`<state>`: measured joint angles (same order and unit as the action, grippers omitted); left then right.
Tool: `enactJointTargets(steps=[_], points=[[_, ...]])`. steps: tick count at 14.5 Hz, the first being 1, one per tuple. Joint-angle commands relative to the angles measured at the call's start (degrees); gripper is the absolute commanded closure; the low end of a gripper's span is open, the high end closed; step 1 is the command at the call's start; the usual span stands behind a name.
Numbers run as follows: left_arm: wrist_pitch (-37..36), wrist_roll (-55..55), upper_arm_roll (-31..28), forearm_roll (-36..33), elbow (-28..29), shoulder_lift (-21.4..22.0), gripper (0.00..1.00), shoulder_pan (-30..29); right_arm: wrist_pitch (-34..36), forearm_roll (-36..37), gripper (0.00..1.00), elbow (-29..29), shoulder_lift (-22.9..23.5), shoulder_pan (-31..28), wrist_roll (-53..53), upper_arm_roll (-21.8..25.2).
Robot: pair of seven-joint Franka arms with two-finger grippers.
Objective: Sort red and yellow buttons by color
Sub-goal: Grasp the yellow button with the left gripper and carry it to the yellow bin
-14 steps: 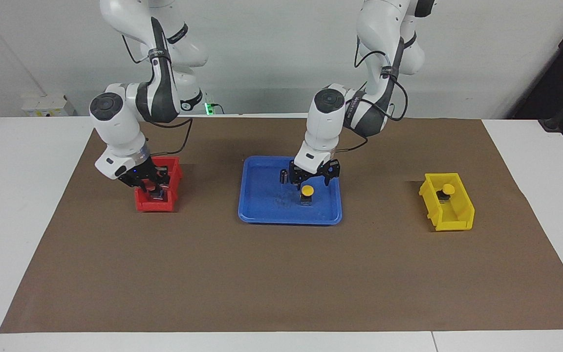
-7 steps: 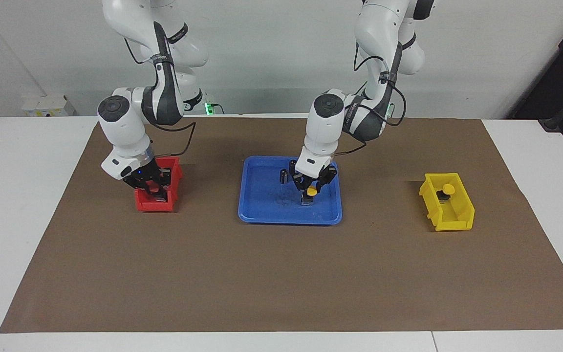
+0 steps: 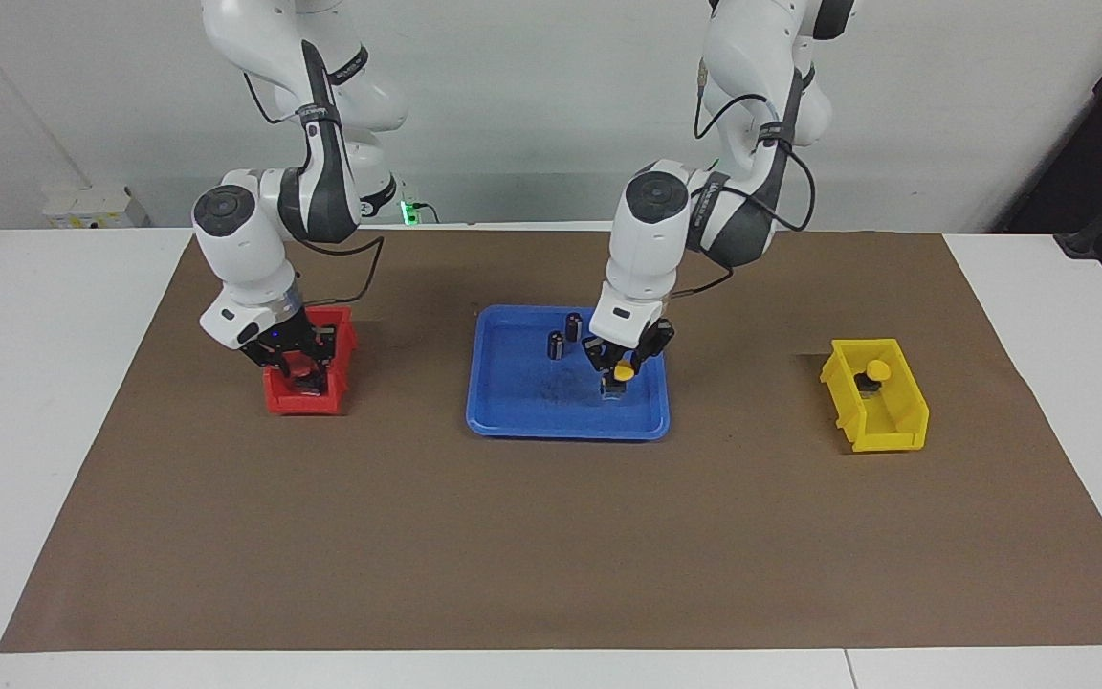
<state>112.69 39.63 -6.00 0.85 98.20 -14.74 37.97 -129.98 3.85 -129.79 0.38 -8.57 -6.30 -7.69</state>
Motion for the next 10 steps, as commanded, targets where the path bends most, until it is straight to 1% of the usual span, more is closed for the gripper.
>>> enactJointTargets(steps=[1, 2, 4, 6, 7, 8, 9, 10], points=[[-8.69, -16.53, -0.5, -2.42, -0.64, 4.89, 0.99, -9.46, 6.39, -0.77, 0.41, 5.49, 0.5, -0.22, -1.17, -0.22], [-9.06, -22.78, -0.6, -3.31, -0.47, 6.12, 0.99, -13.15, 8.06, -0.77, 0.4, 6.99, 0.94, -0.22, -1.6, -0.22], [-8.28, -31.94, -0.6, -3.4, -0.2, 6.66, 0.99, -21.15, 10.79, -0.77, 0.38, 9.45, 0.94, -0.22, -1.87, -0.22], [-4.52, -38.9, -0.6, -3.4, 2.07, 6.92, 0.99, -27.22, 15.61, -0.77, 0.33, 13.49, 0.85, -0.22, -1.87, -0.22], [-1.1, -39.88, -0.6, -3.4, 3.91, 7.44, 0.99, -29.08, 18.59, -0.77, 0.24, 16.21, 0.85, -0.31, -1.78, -0.22], [2.15, -40.07, -0.6, -3.4, 6.63, 8.06, 0.99, -30.57, 21.58, -0.86, 0.11, 18.84, 0.85, -0.57, -1.78, -0.22], [4.97, -40.68, -0.6, -3.49, 8.31, 8.06, 0.99, -32.42, 24.4, -0.86, 0.0, 21.57, 0.68, -0.75, -1.78, -0.22], [6.22, -42.25, -0.6, -3.49, 8.76, 7.8, 0.99, -33.31, 27.73, -0.77, 0.0, 24.64, 0.59, -0.75, -1.69, -0.13]])
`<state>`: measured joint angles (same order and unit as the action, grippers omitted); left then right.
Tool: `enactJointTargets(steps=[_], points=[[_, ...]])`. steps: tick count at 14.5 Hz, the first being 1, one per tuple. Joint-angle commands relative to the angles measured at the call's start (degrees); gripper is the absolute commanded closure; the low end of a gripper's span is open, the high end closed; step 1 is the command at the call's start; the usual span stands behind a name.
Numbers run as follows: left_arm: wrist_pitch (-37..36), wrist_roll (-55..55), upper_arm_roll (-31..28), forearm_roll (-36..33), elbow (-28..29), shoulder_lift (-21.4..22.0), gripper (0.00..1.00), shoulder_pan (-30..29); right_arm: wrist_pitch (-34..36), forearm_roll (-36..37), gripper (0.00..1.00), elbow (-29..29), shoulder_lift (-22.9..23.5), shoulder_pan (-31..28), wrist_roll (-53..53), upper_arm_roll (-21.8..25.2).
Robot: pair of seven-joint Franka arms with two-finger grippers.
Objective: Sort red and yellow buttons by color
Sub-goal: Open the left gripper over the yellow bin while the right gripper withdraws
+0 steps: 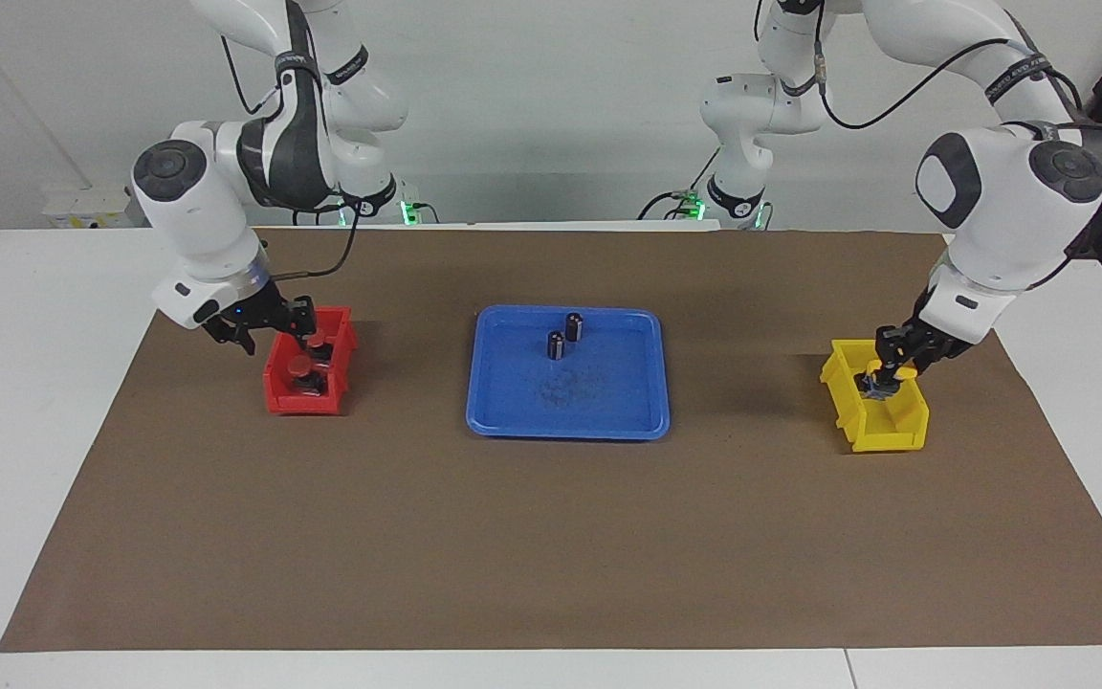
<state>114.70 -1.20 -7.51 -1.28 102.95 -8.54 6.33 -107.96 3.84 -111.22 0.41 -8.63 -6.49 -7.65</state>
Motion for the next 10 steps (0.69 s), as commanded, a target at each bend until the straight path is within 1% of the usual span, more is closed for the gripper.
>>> enactJointTargets(steps=[1, 4, 6, 8, 10], points=[[4.65, -2.31, 0.92, -1.36, 4.01, 1.34, 0.99, -2.45, 8.61, -0.85, 0.0, 8.62, 0.47, -0.86, -1.6, 0.0], [7.81, -2.5, 0.83, -1.36, 6.64, 1.25, 0.99, -2.81, 16.78, -0.86, 0.0, 15.48, -0.15, -0.95, -1.42, 0.36], [11.4, -2.5, 0.83, -1.36, 9.36, 1.16, 0.99, -2.81, 22.24, -1.12, 0.0, 20.4, 0.02, -1.12, -1.42, 1.58], [13.18, -2.41, 0.83, -1.45, 10.34, 0.72, 0.99, -2.9, 24.1, -0.94, 0.0, 21.83, -0.24, -1.3, -1.16, 2.03], [13.97, -2.41, 0.83, -1.45, 10.51, -0.24, 0.99, -2.9, 24.54, -1.03, 0.0, 21.57, -0.41, -2.44, -0.99, 2.73]])
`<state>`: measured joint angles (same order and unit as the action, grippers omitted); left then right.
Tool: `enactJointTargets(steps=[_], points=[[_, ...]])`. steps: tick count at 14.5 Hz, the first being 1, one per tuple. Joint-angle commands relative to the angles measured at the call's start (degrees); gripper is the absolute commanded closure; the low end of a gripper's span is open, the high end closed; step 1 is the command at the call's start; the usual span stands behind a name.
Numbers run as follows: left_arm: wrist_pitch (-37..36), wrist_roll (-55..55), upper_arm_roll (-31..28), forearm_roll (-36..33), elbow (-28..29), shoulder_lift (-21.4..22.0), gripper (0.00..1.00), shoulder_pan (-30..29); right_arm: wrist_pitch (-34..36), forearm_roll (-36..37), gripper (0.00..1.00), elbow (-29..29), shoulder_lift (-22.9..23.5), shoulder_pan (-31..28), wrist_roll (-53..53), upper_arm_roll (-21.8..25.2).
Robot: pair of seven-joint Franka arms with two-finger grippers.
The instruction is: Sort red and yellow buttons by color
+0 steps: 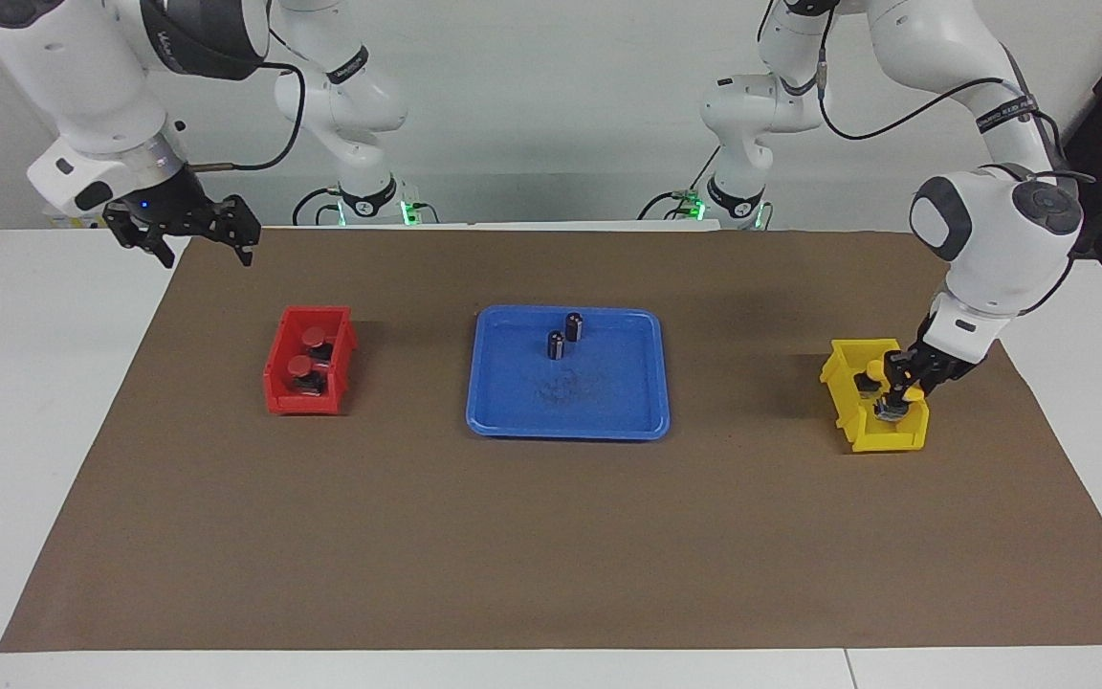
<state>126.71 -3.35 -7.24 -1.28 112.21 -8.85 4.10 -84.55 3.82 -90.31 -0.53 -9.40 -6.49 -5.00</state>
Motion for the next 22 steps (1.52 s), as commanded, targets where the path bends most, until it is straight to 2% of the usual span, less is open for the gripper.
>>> enactJointTargets(steps=[1, 3, 5, 7, 8, 10, 11, 15, 17, 19, 20, 21, 22], points=[[2.22, -0.25, 0.56, -1.45, 1.26, -0.28, 0.99, -0.68, 1.75, -0.92, 0.0, 0.84, 0.53, -1.59, -0.55, 0.08], [4.05, -0.25, 0.56, -1.62, 2.39, -1.25, 0.99, -0.68, 1.23, -1.01, 0.0, 0.84, 1.32, -1.5, -0.37, 0.95], [9.49, -0.25, 0.56, -1.8, 6.43, -1.25, 0.99, -0.85, 1.23, -0.92, 0.0, 1.01, 1.41, -0.01, -0.02, 2.1], [9.61, -0.34, 0.48, -1.8, 6.62, -1.25, 0.98, -0.94, 0.88, -1.01, 0.0, 3.28, 2.29, -0.18, -0.02, 2.19], [9.26, -0.34, 0.39, -2.23, 6.36, -1.25, 0.92, -1.03, 1.4, -1.01, 0.0, 4.25, 2.55, -0.27, -0.02, 2.01], [8.55, -0.34, 0.21, -3.38, 5.57, -1.34, 0.58, -1.03, 1.58, -1.01, 0.0, 4.35, 2.29, -0.88, -0.28, 2.19], [7.94, -0.34, 0.21, -3.38, 5.22, -1.43, 0.51, -1.11, 1.58, -0.92, 0.0, 4.27, 2.12, -0.71, -0.28, 2.19], [5.74, -0.25, 0.3, -3.38, 3.37, -1.43, 0.46, -1.03, 1.67, -1.01, 0.0, 4.26, 1.85, -0.79, -0.63, 2.19], [4.16, -0.17, 0.3, -3.38, 1.97, -1.43, 0.39, -1.03, 2.2, -1.36, 0.0, 4.18, 1.76, -0.79, -0.72, 2.1], [-0.65, 0.09, 0.39, -3.38, -1.88, -1.26, 0.35, -0.85, 2.11, -1.8, 0.0, 4.09, 1.85, -0.71, -0.72, 2.18], [-3.46, 0.18, 0.47, -3.38, -4.34, -1.17, 0.27, -0.59, 2.28, -1.8, 0.0, 3.74, 1.59, -0.36, -0.55, 2.1], [-6.62, 0.01, 0.56, -3.38, -6.8, -1.17, 0.1, -0.07, 2.37, -1.71, 0.0, 3.48, 1.42, -0.18, -0.46, 2.01], [-9.7, -0.08, 0.91, -3.38, -8.57, -0.99, 0.0, 0.55, 2.37, -1.71, 0.0, 3.04, 1.33, -0.18, -0.28, 2.01]])
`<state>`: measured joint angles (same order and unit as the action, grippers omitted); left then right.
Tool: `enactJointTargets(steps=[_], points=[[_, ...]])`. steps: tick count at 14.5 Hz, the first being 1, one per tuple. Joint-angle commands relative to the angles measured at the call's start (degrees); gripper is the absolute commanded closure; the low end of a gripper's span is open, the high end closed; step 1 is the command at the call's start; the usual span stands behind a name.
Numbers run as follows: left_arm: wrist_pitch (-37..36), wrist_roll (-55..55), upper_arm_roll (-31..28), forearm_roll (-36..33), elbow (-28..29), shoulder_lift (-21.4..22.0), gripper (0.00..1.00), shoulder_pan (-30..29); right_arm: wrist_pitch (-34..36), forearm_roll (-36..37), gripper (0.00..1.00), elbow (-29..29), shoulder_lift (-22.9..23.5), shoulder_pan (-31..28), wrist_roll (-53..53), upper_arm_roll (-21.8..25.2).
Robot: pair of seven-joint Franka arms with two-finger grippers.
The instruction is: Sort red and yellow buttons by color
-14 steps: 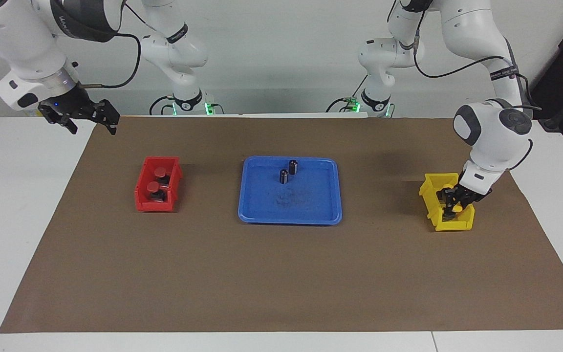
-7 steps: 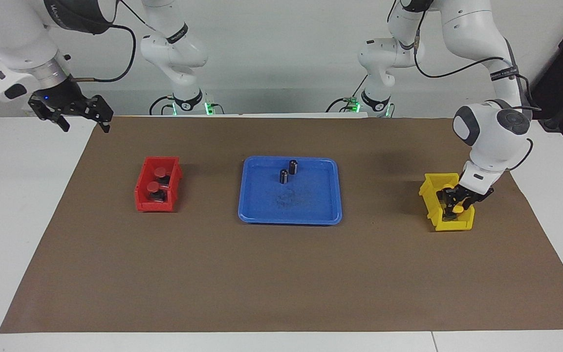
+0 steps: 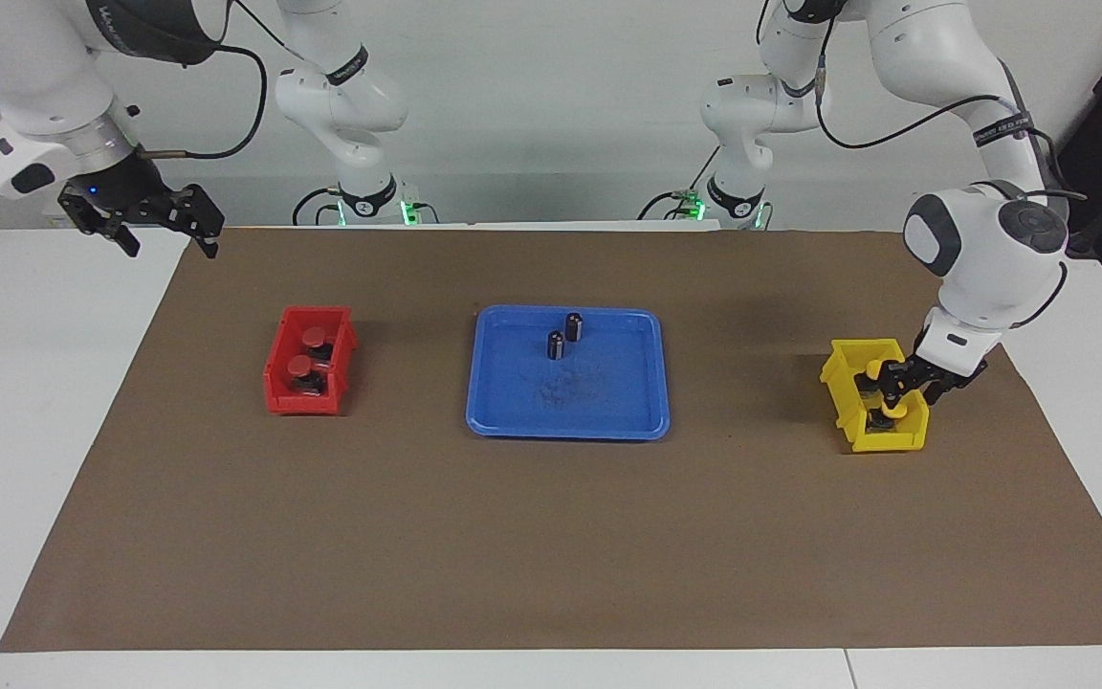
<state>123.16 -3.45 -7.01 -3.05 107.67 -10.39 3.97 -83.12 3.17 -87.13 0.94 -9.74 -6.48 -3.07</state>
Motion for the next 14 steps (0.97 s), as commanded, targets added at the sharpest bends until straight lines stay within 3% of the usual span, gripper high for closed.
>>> enactJointTargets(steps=[1, 3, 7, 11, 14], points=[[-9.57, -0.24, 0.68, -1.52, -5.52, 0.72, 0.0, 2.17, 0.76, -1.24, 0.0, -0.24, -0.15, -0.19, -0.37, 0.0], [-17.3, -0.06, 0.77, -1.08, -9.39, 2.3, 0.0, 4.28, 0.67, -1.24, 0.0, -0.24, -0.15, 0.25, -0.2, -0.18], [-26.64, -0.06, 0.59, 1.29, -11.07, 11.08, 0.0, 5.87, 0.94, -1.24, 0.0, 0.11, -0.15, 0.07, -0.46, -0.09], [-38.94, -2.77, -0.11, 1.3, -21.78, 9.35, 0.0, 5.08, 1.02, -1.15, 0.0, 0.47, -0.15, 0.16, -0.72, -0.18], [-39.75, -5.95, -0.29, 1.3, -22.33, 9.78, 0.0, 4.91, 1.03, -0.63, 0.0, 0.55, -0.32, -0.19, -0.72, -0.01]])
